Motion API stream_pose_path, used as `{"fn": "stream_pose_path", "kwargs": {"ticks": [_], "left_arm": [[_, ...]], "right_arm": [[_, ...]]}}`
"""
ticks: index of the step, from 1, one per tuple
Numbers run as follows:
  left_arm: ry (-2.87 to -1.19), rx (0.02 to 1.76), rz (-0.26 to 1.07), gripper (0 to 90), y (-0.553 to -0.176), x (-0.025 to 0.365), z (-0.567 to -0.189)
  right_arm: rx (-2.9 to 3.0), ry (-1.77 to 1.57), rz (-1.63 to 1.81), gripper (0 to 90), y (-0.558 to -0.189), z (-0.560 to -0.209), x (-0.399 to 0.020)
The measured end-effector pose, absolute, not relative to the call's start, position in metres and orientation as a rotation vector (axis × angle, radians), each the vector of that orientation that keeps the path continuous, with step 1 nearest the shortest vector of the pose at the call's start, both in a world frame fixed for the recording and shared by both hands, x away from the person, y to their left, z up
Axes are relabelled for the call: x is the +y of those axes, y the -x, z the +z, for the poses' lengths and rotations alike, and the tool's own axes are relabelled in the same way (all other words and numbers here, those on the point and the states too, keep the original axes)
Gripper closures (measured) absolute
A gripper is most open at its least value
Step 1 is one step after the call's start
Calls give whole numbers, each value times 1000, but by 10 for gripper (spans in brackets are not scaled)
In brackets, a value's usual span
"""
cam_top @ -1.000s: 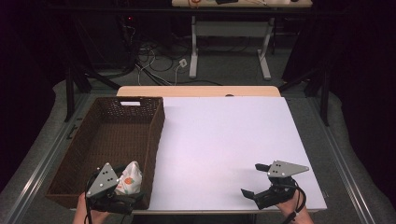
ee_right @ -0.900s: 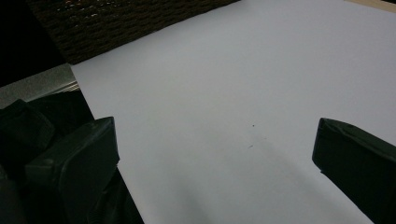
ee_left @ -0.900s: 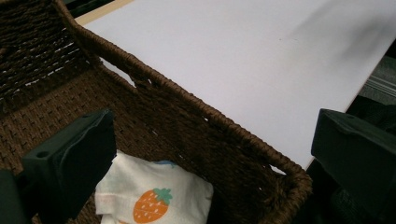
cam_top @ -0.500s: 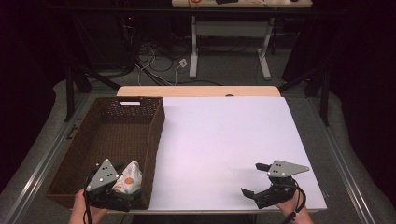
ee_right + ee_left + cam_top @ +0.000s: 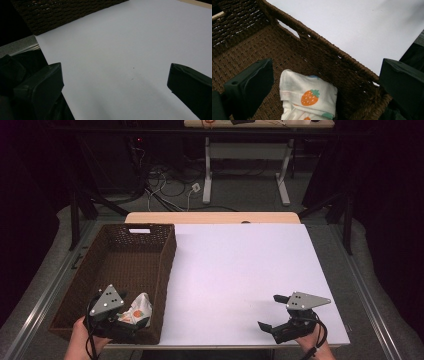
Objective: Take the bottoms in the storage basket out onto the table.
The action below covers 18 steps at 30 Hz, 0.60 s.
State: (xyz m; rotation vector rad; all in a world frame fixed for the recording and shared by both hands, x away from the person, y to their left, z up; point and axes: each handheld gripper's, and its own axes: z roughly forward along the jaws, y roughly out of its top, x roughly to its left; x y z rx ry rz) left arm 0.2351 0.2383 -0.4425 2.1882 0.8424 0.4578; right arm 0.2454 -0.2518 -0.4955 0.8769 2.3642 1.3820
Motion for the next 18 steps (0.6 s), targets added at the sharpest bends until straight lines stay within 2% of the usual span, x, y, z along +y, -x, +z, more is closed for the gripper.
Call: {"fn": "stream_pose_path", "kwargs": {"ticks": [18], "left_arm": [[-2315, 829, 461, 0, -256, 238, -425]], "right_arm": [[2358, -877, 1387, 0, -246, -496, -252]]}}
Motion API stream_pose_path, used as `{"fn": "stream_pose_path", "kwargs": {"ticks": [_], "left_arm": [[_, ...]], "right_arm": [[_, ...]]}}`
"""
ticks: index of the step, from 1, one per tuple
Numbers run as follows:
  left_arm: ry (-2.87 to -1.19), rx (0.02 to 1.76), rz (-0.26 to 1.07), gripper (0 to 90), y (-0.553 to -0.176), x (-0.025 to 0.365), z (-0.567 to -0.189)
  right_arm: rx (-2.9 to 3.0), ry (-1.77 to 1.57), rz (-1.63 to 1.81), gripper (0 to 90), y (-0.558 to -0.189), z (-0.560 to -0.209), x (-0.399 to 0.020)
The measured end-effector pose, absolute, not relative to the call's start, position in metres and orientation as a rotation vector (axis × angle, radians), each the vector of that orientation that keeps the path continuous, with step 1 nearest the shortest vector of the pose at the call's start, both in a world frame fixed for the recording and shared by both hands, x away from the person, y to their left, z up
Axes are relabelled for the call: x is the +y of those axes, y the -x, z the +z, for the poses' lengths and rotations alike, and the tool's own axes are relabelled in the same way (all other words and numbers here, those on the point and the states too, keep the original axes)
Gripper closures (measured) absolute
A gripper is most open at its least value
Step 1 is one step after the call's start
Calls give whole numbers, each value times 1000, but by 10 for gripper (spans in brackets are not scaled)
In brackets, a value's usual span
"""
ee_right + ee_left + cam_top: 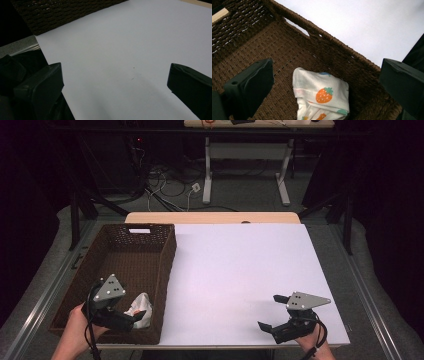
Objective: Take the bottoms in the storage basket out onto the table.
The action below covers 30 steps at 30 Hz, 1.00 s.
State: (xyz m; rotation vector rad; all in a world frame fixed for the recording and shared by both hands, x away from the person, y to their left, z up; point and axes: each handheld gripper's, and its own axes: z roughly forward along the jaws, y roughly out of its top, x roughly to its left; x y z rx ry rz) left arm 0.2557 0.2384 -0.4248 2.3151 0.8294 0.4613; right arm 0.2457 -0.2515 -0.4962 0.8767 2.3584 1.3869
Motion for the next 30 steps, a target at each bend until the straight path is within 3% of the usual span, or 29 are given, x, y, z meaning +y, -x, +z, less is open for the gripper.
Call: {"fn": "stream_pose_path", "kwargs": {"ticks": [17, 30], "left_arm": [[-2460, 837, 398, 0, -280, 237, -424], [-2588, 850, 263, 0, -297, 233, -437]], "right_arm": [[2359, -881, 1393, 0, -247, -497, -252], [2366, -883, 1387, 1, -247, -497, -252]]}}
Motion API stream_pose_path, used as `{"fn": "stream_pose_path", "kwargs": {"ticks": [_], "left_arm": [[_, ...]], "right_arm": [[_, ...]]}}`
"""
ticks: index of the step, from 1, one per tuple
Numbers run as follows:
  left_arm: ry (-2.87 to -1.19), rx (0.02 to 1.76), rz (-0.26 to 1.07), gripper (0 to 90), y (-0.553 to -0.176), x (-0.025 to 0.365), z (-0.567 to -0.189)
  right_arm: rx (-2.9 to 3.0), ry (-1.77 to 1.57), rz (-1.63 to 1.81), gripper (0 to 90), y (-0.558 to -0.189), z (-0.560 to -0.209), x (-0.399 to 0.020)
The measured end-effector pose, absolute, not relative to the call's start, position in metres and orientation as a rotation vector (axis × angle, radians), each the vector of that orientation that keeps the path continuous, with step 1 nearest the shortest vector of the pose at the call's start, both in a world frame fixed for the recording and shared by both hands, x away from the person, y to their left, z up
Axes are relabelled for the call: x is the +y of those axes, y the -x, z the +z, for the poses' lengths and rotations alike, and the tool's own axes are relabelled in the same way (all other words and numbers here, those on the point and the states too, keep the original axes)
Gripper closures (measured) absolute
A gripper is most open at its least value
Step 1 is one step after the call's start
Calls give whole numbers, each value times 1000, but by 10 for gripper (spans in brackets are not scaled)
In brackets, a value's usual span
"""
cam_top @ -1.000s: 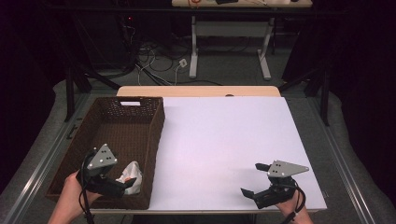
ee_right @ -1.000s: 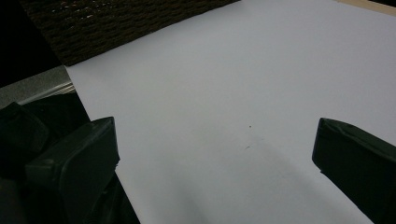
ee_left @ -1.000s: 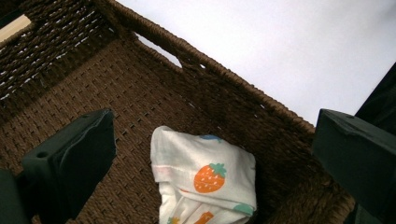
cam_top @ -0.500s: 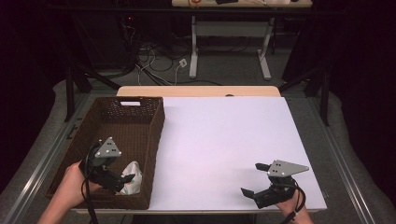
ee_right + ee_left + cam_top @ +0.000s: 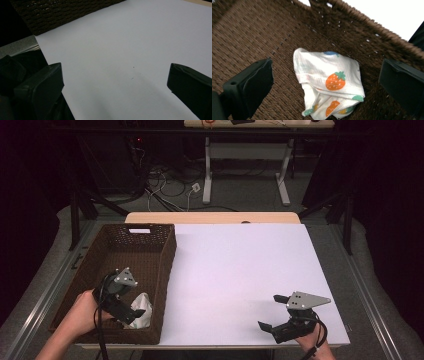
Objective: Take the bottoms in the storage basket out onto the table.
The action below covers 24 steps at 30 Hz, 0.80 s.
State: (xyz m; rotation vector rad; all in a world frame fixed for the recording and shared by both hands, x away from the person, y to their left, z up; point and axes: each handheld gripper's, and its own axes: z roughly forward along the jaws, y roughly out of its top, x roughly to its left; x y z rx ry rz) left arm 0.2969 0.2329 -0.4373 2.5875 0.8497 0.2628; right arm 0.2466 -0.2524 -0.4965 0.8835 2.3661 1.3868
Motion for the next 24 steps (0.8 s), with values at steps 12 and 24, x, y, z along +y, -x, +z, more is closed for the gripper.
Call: {"fn": "stream_pose_path", "kwargs": {"ticks": [12, 24], "left_arm": [[-2683, 867, 180, 0, -309, 232, -452], [-2735, 902, 66, 0, -316, 229, -467]], "right_arm": [[2368, -891, 1384, 1, -247, -497, -253], [2367, -892, 1383, 1, -247, -497, -253]]}}
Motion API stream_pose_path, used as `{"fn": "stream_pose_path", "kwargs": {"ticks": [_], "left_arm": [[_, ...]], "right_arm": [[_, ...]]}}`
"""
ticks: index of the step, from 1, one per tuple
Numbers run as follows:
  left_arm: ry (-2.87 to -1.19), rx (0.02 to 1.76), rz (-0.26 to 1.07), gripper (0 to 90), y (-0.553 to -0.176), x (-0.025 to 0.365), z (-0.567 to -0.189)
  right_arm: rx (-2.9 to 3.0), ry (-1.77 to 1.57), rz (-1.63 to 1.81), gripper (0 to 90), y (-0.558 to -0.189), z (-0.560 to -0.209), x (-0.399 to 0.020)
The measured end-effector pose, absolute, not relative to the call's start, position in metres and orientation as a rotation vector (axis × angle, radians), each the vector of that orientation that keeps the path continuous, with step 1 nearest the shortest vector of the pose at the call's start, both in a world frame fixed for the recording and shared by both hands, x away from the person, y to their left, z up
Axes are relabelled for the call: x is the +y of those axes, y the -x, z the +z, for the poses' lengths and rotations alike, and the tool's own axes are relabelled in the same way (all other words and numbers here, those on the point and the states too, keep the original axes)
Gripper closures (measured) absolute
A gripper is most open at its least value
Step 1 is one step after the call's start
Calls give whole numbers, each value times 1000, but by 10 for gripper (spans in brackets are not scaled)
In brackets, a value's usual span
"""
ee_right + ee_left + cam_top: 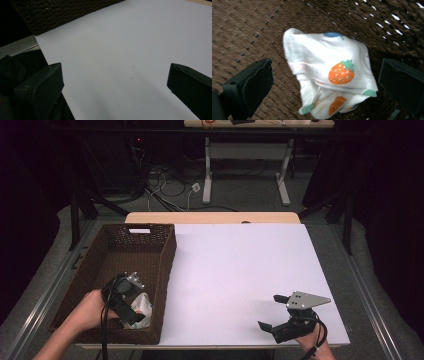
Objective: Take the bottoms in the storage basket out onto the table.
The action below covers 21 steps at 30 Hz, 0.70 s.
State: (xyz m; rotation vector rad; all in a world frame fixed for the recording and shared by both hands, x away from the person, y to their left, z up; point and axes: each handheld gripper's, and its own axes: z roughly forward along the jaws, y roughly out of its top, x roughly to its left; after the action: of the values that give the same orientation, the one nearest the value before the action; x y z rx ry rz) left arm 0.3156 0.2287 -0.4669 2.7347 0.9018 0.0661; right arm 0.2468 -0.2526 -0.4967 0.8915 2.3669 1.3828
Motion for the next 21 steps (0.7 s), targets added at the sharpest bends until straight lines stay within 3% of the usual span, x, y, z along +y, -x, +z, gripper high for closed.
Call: {"fn": "stream_pose_path", "kwargs": {"ticks": [16, 21], "left_arm": [[-2847, 924, -11, 3, -323, 220, -482], [-2859, 931, -37, 42, -326, 221, -487]], "right_arm": [[2366, -888, 1387, 1, -247, -497, -253], [2361, -890, 1395, 1, -247, -496, -253]]}}
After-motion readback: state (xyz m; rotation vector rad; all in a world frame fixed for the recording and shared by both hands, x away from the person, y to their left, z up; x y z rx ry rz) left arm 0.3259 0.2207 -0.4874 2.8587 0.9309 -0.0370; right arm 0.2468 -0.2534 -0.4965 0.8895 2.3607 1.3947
